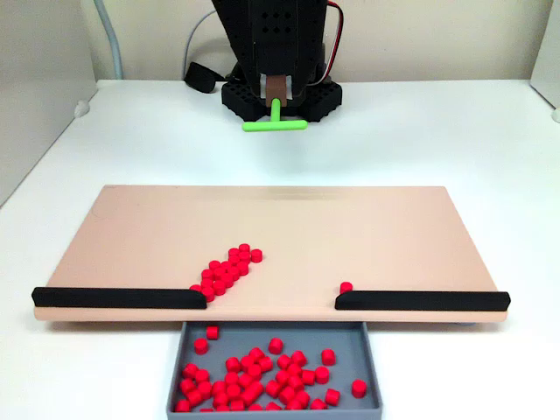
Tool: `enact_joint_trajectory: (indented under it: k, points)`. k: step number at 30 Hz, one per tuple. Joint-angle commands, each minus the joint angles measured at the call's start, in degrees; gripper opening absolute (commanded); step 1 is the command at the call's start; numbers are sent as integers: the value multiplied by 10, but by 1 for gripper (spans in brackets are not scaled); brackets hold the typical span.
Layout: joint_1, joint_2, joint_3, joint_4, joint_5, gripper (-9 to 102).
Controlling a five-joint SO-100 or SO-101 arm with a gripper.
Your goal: Push granules from left to the grey container
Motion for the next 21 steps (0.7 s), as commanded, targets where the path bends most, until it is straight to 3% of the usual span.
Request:
enact_joint_trajectory:
  k: [1, 21]
  points:
    - [-6, 7, -5, 3, 3, 0]
    - [-11, 4, -4, 3, 4, 0]
